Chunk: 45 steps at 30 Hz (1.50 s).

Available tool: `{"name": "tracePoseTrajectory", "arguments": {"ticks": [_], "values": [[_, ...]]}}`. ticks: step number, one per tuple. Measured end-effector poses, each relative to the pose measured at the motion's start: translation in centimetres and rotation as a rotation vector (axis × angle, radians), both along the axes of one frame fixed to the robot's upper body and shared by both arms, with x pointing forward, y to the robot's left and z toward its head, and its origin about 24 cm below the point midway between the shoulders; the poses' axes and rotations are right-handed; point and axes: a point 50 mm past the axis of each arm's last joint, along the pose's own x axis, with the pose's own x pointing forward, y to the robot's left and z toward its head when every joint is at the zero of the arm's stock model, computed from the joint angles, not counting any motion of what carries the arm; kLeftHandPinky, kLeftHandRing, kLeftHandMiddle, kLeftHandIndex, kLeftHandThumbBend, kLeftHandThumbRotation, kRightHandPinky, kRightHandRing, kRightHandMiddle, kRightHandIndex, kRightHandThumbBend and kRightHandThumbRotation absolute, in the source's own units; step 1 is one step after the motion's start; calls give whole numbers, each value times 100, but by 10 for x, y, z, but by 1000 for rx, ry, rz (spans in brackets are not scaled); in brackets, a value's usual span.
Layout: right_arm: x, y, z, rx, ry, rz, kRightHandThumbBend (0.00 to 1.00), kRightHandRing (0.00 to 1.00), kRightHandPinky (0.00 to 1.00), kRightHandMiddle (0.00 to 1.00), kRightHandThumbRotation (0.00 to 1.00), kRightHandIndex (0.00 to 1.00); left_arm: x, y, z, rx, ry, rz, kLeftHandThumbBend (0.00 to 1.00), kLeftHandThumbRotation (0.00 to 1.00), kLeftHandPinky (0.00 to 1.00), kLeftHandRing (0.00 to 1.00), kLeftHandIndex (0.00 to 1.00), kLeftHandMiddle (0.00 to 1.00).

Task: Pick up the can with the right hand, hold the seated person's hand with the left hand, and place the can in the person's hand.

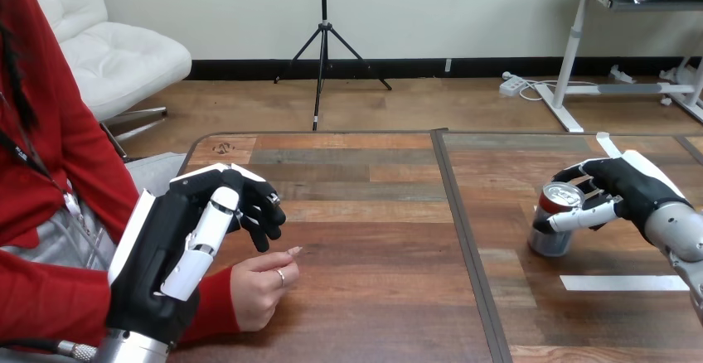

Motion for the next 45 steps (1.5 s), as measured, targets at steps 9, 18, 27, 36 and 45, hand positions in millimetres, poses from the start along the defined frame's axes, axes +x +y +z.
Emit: {"name": "tracePoseTrajectory", "arguments": {"ticks": [9, 18, 27, 36, 45], "values": [[1, 0, 1, -20, -16, 2, 69, 59, 54, 63, 3, 65, 0, 1, 0, -2, 0, 8, 9, 77, 29, 39, 43, 44], [1, 0, 2, -33, -32, -4, 68, 53, 49, 58, 0, 59, 0, 1, 0, -3, 0, 11, 8, 77, 29, 39, 42, 43], [0, -1, 1, -39, -47, -8, 66, 46, 42, 50, 0, 54, 0, 1, 0, -3, -1, 15, 9, 77, 28, 39, 42, 43], [-1, -1, 0, -45, -54, -8, 67, 43, 39, 47, 0, 52, 0, 1, 0, -3, -1, 16, 10, 78, 29, 39, 43, 44], [-1, -1, 0, -54, -54, -13, 69, 41, 38, 47, 0, 51, 0, 2, 0, -3, -1, 20, 12, 78, 29, 39, 43, 44]]}}
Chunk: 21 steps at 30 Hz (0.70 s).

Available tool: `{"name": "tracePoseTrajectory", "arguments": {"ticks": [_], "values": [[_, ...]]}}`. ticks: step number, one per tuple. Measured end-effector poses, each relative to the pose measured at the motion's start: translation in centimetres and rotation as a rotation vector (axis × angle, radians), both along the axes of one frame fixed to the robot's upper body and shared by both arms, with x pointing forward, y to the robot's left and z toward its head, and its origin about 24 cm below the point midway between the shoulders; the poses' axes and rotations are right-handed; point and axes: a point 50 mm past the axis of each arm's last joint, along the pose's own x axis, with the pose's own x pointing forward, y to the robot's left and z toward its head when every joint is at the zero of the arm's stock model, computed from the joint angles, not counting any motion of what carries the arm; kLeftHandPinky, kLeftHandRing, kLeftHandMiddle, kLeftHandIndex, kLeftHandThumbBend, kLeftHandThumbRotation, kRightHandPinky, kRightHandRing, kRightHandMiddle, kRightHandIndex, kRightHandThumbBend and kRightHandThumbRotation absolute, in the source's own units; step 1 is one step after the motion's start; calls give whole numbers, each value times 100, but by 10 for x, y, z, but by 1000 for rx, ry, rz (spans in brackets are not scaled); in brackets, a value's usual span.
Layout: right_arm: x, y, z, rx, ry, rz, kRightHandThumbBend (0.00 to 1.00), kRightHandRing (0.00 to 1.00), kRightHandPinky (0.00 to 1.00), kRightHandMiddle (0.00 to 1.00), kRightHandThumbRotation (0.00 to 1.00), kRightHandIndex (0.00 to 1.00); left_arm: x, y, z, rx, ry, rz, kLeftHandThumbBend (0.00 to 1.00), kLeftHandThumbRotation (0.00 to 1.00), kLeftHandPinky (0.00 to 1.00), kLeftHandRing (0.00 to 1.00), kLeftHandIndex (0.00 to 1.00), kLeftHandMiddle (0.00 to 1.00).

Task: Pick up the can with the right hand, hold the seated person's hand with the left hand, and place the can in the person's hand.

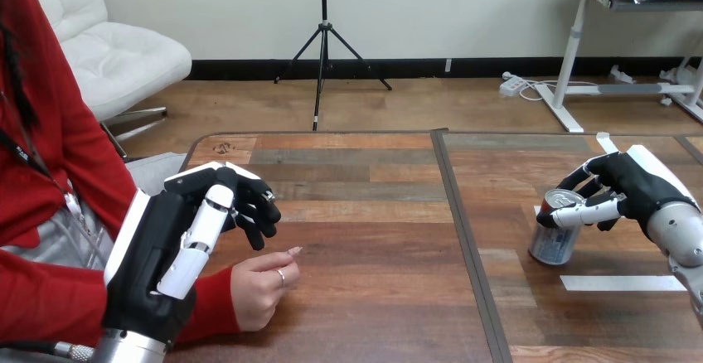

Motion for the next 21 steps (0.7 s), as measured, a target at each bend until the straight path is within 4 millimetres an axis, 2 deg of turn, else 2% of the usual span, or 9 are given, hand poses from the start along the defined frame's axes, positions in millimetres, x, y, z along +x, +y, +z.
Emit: {"name": "tracePoseTrajectory", "arguments": {"ticks": [21], "values": [[0, 0, 0, -17, 0, 1, 74, 40, 37, 46, 0, 50, 0, 4, 1, -3, 0, 20, 14, 78, 29, 39, 43, 44]]}}
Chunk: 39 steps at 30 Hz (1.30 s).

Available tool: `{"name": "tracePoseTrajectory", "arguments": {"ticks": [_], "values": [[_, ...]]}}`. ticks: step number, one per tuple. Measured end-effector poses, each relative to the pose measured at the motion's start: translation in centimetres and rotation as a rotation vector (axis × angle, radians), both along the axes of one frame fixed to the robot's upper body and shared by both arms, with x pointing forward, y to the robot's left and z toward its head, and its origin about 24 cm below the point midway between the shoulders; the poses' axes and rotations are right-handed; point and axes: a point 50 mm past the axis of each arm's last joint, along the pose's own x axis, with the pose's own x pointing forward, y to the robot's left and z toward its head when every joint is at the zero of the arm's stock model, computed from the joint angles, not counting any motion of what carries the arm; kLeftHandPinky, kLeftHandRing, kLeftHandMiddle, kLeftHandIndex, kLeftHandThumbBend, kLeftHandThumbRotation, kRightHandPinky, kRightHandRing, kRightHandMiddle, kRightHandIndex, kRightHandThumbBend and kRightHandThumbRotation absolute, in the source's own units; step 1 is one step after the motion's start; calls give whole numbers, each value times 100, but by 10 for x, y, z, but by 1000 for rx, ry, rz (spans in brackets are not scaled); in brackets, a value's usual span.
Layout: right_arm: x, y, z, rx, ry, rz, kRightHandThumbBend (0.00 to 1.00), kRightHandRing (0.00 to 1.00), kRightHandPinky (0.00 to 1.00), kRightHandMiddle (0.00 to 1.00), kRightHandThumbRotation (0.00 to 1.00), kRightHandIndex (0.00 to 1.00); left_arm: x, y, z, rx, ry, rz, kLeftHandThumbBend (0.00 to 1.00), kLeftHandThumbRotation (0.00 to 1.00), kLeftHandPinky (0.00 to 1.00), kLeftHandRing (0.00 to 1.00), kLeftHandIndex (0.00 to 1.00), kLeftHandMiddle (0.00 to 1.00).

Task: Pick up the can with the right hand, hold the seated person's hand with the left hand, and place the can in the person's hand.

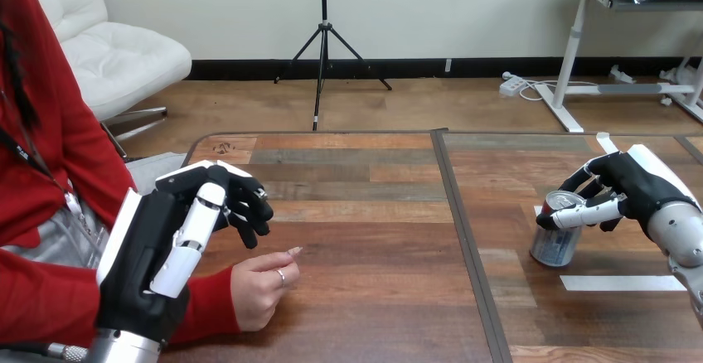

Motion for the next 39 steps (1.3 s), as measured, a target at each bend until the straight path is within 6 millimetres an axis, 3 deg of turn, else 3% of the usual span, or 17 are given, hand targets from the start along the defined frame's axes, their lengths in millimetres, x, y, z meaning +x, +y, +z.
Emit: {"name": "tracePoseTrajectory", "arguments": {"ticks": [13, 25, 31, 35, 39], "values": [[0, 0, 0, -1, -1, 1, 73, 40, 36, 46, 0, 49, 0, 0, 0, 22, 1, 10, 18, 74, 30, 41, 43, 45], [0, 1, 0, 8, -10, 16, 74, 38, 35, 44, 0, 48, -1, 0, 4, 148, -54, 71, 24, 63, 42, 48, 46, 47], [0, 3, 1, 19, -24, 37, 73, 39, 35, 45, 0, 49, -1, 3, 5, 194, -58, 94, 37, 55, 46, 51, 48, 50], [1, 4, 3, 23, -32, 53, 72, 38, 34, 45, 0, 49, -1, 6, 6, 228, -61, 114, 53, 52, 49, 56, 52, 55], [1, 5, 5, 25, -49, 73, 71, 38, 33, 44, 0, 49, -1, 10, 7, 277, -59, 130, 62, 49, 49, 59, 56, 59]]}}
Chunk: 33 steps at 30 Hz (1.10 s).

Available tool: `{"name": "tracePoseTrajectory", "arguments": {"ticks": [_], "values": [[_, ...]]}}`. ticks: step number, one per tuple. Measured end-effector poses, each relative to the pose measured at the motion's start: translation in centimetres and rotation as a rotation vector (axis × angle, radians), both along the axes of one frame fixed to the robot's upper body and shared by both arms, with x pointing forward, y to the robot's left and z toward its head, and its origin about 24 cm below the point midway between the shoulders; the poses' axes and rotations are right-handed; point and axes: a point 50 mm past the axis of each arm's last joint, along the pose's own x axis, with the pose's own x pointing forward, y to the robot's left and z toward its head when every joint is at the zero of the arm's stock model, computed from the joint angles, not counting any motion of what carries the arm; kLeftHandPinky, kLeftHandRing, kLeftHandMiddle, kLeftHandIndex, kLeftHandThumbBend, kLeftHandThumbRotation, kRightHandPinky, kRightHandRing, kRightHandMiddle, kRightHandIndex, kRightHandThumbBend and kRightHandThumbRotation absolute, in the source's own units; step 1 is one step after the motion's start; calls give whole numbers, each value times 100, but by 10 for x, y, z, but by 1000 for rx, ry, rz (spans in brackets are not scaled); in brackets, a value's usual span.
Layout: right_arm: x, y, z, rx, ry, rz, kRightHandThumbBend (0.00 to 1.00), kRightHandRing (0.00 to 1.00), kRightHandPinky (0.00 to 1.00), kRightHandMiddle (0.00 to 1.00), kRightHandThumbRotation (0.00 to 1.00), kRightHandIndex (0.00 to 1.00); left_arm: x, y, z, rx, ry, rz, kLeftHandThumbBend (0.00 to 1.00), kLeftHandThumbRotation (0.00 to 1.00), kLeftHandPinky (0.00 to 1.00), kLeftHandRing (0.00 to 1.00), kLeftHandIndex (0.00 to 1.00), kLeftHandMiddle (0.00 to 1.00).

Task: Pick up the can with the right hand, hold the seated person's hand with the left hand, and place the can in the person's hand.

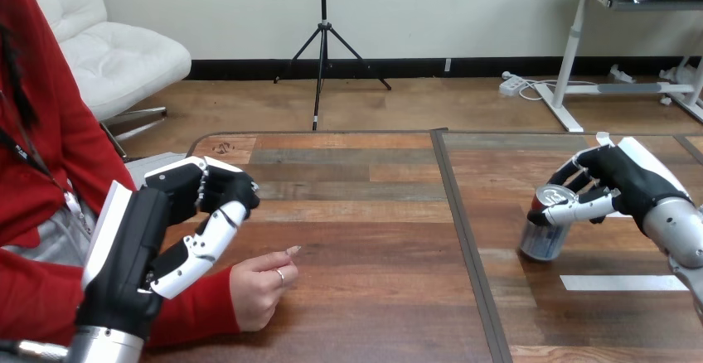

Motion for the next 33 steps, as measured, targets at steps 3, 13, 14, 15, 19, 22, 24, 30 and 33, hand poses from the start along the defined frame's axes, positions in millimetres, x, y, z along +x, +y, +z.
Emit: {"name": "tracePoseTrajectory", "arguments": {"ticks": [3, 13, 14, 15, 19, 22, 24, 30, 33], "values": [[0, 0, 2, -3, -11, 8, 71, 38, 33, 45, 0, 50, 0, 3, 1, 48, 7, 4, 68, 47, 50, 61, 59, 63], [2, -5, 14, -17, -51, 37, 70, 38, 33, 44, 0, 50, 1, 8, 5, 252, 45, -3, 87, 43, 57, 70, 70, 73], [2, -6, 15, -18, -56, 39, 71, 38, 33, 44, 0, 50, 2, 8, 6, 274, 52, -3, 91, 42, 59, 71, 71, 73], [2, -7, 16, -19, -62, 41, 71, 37, 33, 44, 0, 49, 2, 8, 6, 299, 59, -3, 92, 41, 59, 71, 71, 74], [2, -9, 21, -16, -81, 41, 71, 37, 32, 44, 0, 49, 2, 10, 8, 371, 75, -1, 95, 36, 59, 72, 72, 74], [2, -11, 24, -15, -91, 38, 71, 37, 33, 44, 0, 49, 3, 11, 8, 410, 83, 2, 98, 34, 58, 70, 72, 74], [2, -13, 26, -16, -96, 36, 71, 38, 33, 45, 0, 50, 3, 11, 8, 433, 86, 3, 99, 30, 57, 69, 71, 73], [3, -15, 30, -14, -106, 32, 71, 37, 33, 45, 0, 50, 3, 10, 6, 485, 97, 3, 100, 27, 55, 68, 71, 72], [3, -15, 31, -15, -111, 35, 71, 38, 34, 45, 0, 50, 4, 9, 5, 523, 106, 0, 100, 25, 55, 67, 70, 72]]}}
